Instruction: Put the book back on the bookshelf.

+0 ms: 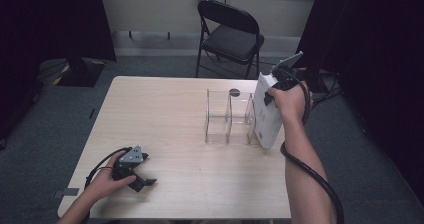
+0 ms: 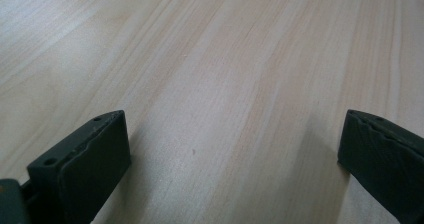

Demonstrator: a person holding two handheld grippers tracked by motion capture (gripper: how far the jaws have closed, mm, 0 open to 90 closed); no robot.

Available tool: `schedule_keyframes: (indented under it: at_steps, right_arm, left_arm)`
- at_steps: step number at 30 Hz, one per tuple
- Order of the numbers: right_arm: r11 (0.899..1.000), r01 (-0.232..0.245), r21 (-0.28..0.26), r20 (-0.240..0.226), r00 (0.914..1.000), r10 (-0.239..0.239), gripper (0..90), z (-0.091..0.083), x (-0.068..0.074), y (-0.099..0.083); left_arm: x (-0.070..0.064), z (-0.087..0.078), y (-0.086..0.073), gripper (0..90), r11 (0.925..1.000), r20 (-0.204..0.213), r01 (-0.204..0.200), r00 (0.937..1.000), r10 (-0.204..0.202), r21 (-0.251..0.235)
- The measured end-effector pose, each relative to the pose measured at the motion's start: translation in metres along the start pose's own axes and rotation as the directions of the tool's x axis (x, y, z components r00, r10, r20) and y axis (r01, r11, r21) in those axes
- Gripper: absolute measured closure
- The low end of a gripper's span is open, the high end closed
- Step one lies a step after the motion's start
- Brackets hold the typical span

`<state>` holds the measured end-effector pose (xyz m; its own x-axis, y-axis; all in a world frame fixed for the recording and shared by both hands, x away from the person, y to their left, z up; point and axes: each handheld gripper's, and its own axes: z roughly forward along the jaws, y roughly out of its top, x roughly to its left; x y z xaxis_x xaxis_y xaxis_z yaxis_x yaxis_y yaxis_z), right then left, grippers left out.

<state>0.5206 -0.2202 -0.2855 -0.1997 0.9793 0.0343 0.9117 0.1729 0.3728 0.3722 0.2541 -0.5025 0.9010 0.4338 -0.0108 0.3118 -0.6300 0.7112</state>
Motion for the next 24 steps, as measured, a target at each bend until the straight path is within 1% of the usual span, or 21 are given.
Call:
schedule_keyframes:
  at_steps: [1,3,4,6,11,12,14,20,21,24]
  right_arm:
    - [1.000,-0.009,-0.002,-0.001,1.0000,0.009,52.6,0.0003,-0.0002,0.0001]
    - [1.000,-0.009,-0.003,-0.001,1.0000,0.009,52.6,0.0011,-0.0010,0.0000]
    - [1.000,-0.013,-0.010,0.001,0.9999,0.013,52.6,0.0013,-0.0013,-0.0001]
    - [1.000,-0.008,-0.008,0.007,0.9999,0.008,52.6,0.0022,-0.0013,0.0002]
    - [1.000,-0.017,-0.008,0.025,0.9995,0.017,52.6,0.0047,-0.0007,0.0004]
    - [1.000,-0.026,-0.013,0.023,0.9994,0.026,52.6,0.0052,-0.0009,0.0004]
    - [1.000,-0.021,-0.016,0.026,0.9994,0.021,52.6,0.0065,-0.0006,0.0005]
    - [0.999,-0.026,-0.029,0.030,0.9992,0.026,52.6,0.0088,0.0003,0.0012]
    - [0.999,-0.018,-0.027,0.033,0.9993,0.019,52.6,0.0092,0.0009,0.0016]
    - [1.000,-0.018,-0.022,0.033,0.9993,0.019,52.6,0.0101,0.0014,0.0023]
  left_arm:
    - [0.0000,0.0000,0.0000,0.0,1.0000,0.000,0.000,1.0000,0.000,0.000]
    - [0.0000,0.0001,0.0000,0.0,1.0000,0.000,0.000,1.0000,0.000,-0.001]
    - [0.0000,0.0001,0.0000,0.0,1.0000,0.000,0.000,1.0000,0.000,-0.001]
    - [0.0001,0.0001,0.0000,0.0,1.0000,0.000,-0.001,1.0000,0.001,-0.001]
    - [0.0001,0.0001,0.0000,0.0,1.0000,0.000,-0.001,1.0000,0.001,0.000]
    - [0.0000,0.0001,0.0000,0.0,1.0000,0.001,-0.001,1.0000,0.001,-0.001]
    - [0.0000,0.0001,0.0000,0.0,1.0000,0.000,-0.001,1.0000,0.001,-0.001]
    - [0.0000,0.0001,0.0000,0.0,1.0000,0.001,0.000,1.0000,0.000,-0.001]
    - [0.0000,0.0001,0.0000,0.0,1.0000,0.000,-0.001,1.0000,0.001,-0.001]
    - [0.0000,0.0001,0.0000,0.0,1.0000,0.001,0.000,1.0000,0.000,0.000]
